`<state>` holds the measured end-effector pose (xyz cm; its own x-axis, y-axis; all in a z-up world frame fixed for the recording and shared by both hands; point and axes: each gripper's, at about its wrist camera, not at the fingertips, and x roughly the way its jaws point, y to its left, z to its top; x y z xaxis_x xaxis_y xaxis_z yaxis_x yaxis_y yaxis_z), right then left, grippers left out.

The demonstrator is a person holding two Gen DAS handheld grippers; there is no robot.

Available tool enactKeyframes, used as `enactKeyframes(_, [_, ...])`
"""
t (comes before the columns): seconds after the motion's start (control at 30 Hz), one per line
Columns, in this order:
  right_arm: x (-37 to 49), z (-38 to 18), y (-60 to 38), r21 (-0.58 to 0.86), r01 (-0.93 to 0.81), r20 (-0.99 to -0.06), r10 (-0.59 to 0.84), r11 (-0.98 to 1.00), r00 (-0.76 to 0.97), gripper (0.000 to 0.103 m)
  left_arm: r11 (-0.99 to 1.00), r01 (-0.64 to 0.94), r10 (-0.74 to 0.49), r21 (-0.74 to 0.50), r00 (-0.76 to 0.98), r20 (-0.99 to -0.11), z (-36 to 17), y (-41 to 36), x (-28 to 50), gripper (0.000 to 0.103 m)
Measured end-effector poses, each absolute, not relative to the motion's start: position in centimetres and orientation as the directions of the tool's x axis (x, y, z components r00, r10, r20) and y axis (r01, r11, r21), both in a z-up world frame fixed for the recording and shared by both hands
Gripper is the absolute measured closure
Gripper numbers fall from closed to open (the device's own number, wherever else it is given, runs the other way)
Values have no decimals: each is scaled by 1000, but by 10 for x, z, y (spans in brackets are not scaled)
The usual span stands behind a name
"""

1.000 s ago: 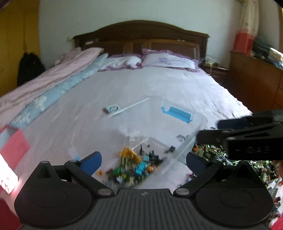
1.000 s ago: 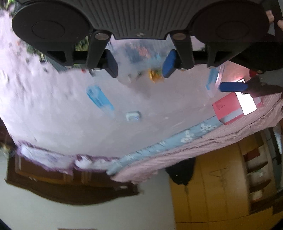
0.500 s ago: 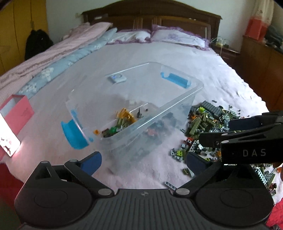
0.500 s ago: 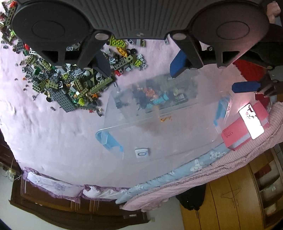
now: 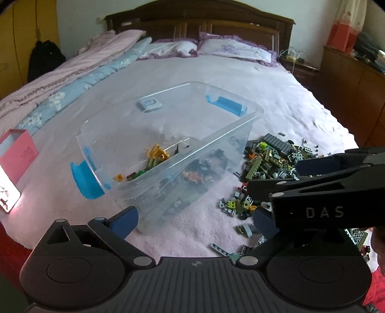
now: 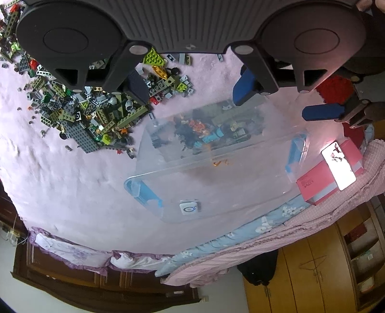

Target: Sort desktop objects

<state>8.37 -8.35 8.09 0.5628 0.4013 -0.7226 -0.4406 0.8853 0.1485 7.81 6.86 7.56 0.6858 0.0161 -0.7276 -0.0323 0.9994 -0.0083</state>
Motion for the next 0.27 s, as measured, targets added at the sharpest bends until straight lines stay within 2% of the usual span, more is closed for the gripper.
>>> enactKeyframes(0.27, [83,85,-83,146,-444,-707,408,884,578,24,999,-45,36,6,696,-717,78,69,79,0])
